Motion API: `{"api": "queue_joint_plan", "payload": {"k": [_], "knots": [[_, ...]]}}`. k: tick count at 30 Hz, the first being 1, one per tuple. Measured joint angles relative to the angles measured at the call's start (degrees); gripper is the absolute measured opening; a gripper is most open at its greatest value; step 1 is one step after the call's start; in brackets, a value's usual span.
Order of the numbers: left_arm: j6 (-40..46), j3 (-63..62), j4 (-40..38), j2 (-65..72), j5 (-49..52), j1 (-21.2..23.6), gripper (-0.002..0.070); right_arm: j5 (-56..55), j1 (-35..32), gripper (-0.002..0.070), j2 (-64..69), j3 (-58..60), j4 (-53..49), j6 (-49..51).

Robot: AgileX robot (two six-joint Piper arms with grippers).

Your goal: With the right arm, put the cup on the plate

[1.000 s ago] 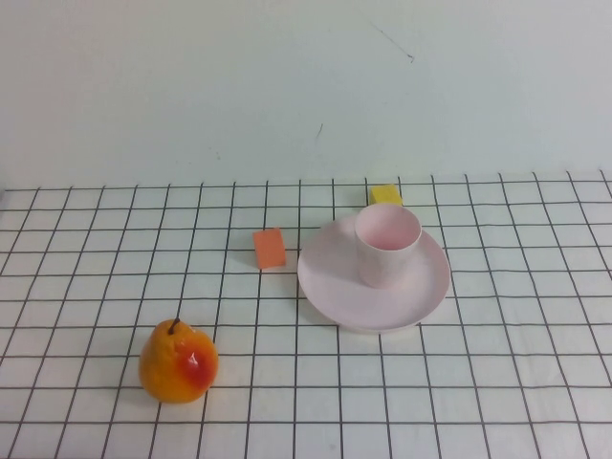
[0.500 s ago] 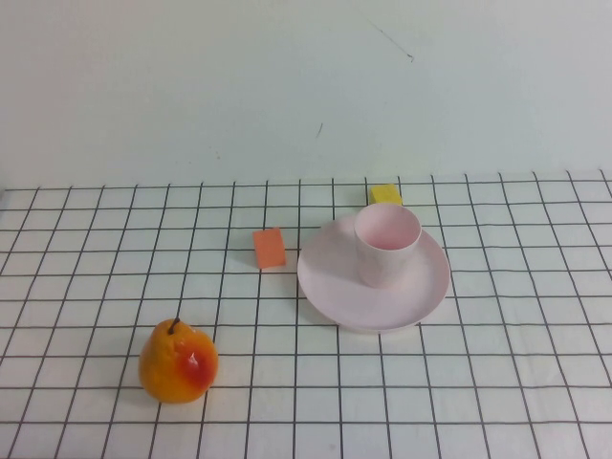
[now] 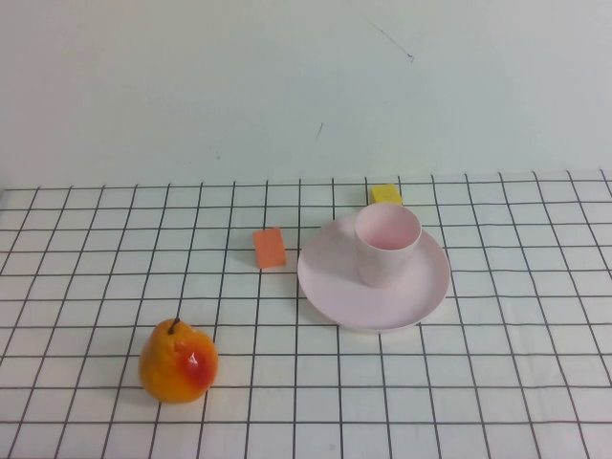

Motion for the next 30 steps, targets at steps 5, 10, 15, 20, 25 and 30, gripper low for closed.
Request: {"api": "queue_joint_plan", "payload": {"k": [5,10,15,20,25,30], "knots": [[0.0,0.0,0.0,0.0,0.0,0.0,-0.0005,3.5,-2.4,0.0,-3.1,1.4,0.6,0.7],[0.0,0.0,0.0,0.0,0.0,0.0,-0.0005,7.0,-3.5,0.0,-3.3,1.4,1.7,1.1],[0.0,0.0,0.0,0.0,0.0,0.0,-0.0005,7.8,-3.0,0.0001,-3.3,1.4,1.8,1.1],[0.0,0.0,0.0,0.0,0.0,0.0,-0.0005,9.0,-2.8,0.0,-3.3,1.4,2.2,1.7],[0.0,0.0,0.0,0.0,0.0,0.0,-0.0005,10.6,-2.8,0.0,-3.3,1.4,2.2,1.7],[0.0,0.0,0.0,0.0,0.0,0.0,-0.0005,10.6,-2.8,0.0,-3.3,1.4,2.2,1.7]]}}
